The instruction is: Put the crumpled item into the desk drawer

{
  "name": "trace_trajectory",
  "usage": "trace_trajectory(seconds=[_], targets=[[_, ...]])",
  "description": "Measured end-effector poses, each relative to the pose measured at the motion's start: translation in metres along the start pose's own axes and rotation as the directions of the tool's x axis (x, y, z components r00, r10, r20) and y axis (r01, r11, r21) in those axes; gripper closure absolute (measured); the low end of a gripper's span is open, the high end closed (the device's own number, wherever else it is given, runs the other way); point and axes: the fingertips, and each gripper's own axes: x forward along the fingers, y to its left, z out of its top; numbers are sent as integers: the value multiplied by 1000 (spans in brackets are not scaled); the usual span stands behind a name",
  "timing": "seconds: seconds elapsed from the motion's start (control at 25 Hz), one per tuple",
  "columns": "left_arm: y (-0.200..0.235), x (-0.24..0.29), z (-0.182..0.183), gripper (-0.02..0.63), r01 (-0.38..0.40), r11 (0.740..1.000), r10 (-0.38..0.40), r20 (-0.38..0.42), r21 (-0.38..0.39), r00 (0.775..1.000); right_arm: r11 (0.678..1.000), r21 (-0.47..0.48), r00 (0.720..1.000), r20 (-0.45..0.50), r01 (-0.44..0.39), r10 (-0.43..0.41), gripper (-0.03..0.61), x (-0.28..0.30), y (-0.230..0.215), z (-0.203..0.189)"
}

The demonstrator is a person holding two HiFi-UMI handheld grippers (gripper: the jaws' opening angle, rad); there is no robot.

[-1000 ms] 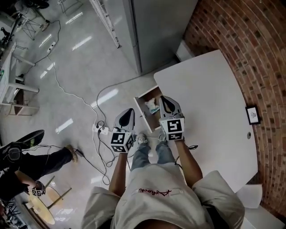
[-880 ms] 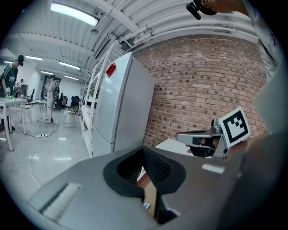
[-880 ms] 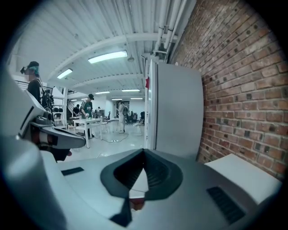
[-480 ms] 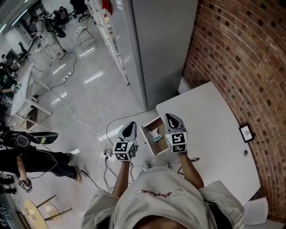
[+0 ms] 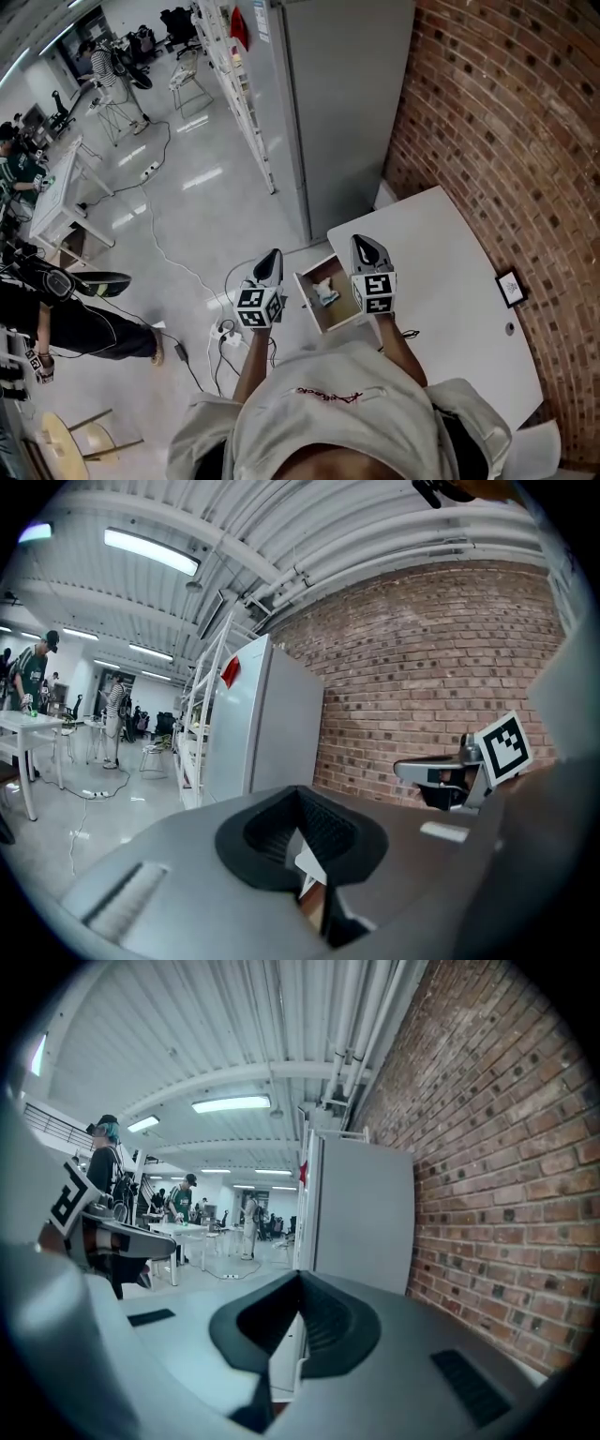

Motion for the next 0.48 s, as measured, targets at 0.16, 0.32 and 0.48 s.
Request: trace_trajectory(seconds=[0.16,0.32,0.48], targets=[[4,-2,9,604,-9,1000,9,16,-1,1000,1000,-5,1000,15,10,-10,566,-4,-3,8],[2,1,16,604,-8,1000,8,25,11,1000,1000,1,1000,17,22,-22,566,-7,-9,9],[-1,0,17,604,-5,1000,5,23,11,1000,1000,3,1000,12,26,-26,566,-10,-10,9]])
